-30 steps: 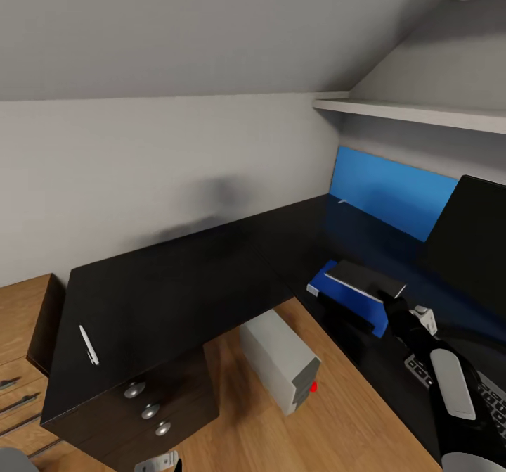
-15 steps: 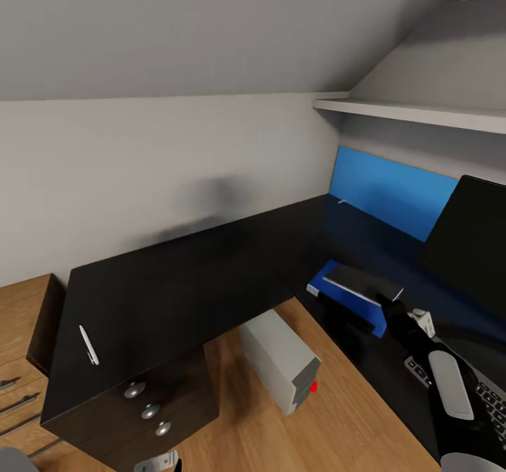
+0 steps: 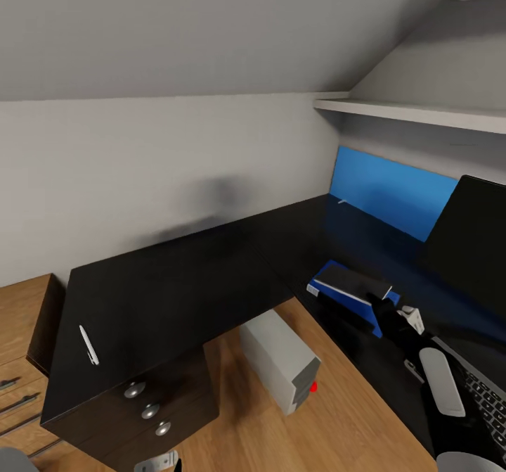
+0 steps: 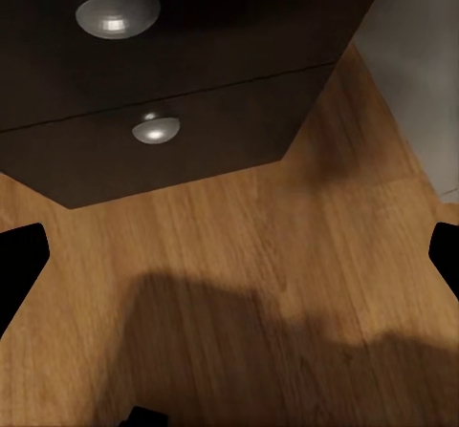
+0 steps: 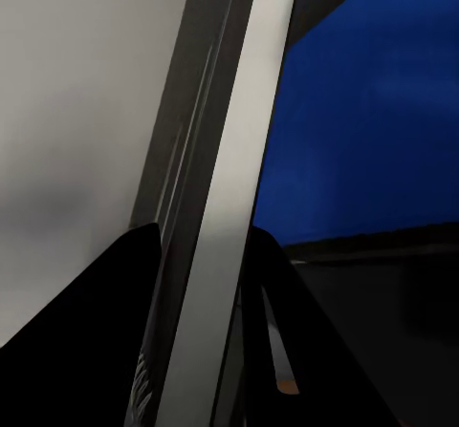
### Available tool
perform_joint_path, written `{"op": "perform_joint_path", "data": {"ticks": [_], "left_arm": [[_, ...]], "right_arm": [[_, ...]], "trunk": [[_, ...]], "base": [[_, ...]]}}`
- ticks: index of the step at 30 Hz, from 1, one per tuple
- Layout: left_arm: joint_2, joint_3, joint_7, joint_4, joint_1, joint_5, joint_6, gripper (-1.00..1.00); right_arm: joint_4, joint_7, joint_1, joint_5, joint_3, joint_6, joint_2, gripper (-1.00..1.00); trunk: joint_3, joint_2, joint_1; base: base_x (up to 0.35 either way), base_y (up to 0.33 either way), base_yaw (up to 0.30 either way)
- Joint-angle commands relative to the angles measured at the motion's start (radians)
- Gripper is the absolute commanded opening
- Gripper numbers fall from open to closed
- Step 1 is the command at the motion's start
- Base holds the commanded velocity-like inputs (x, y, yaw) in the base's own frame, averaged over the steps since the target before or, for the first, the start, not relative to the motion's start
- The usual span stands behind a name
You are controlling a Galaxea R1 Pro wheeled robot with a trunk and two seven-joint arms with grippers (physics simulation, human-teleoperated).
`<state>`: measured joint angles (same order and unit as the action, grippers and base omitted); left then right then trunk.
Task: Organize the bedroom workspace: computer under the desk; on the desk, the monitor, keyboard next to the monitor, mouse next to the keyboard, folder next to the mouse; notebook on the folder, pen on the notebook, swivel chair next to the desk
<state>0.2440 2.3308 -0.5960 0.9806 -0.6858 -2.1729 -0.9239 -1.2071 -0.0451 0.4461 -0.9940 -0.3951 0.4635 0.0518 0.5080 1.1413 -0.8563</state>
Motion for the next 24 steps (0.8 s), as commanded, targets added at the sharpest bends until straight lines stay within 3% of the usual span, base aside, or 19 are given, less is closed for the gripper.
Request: {"op": "perform_joint_path", "data": {"ticks": [1, 9, 24], "left_arm": [[0.000, 0.002, -0.007, 0.002, -0.001, 0.004, -0.003, 1.00], [0.000, 0.002, -0.006, 0.002, -0.001, 0.004, -0.003, 1.00], [0.000, 0.002, -0.005, 0.002, -0.001, 0.004, 0.000, 1.00]], "right_arm": [[0.000, -0.003, 0.001, -0.001, -0.001, 0.007, 0.000, -1.00], [0.000, -0.004, 0.001, 0.007, 0.001, 0.001, 0.000, -1.00], [0.021, -0.002, 0.001, 0.008, 0.001, 0.000, 0.000, -1.00]], "trunk": [[0.001, 0.001, 0.000], [0.001, 0.001, 0.000], [0.001, 0.001, 0.000]], "base": [[0.000, 0.000, 0.000], [0.000, -0.003, 0.000], [0.019, -0.124, 0.000]]}}
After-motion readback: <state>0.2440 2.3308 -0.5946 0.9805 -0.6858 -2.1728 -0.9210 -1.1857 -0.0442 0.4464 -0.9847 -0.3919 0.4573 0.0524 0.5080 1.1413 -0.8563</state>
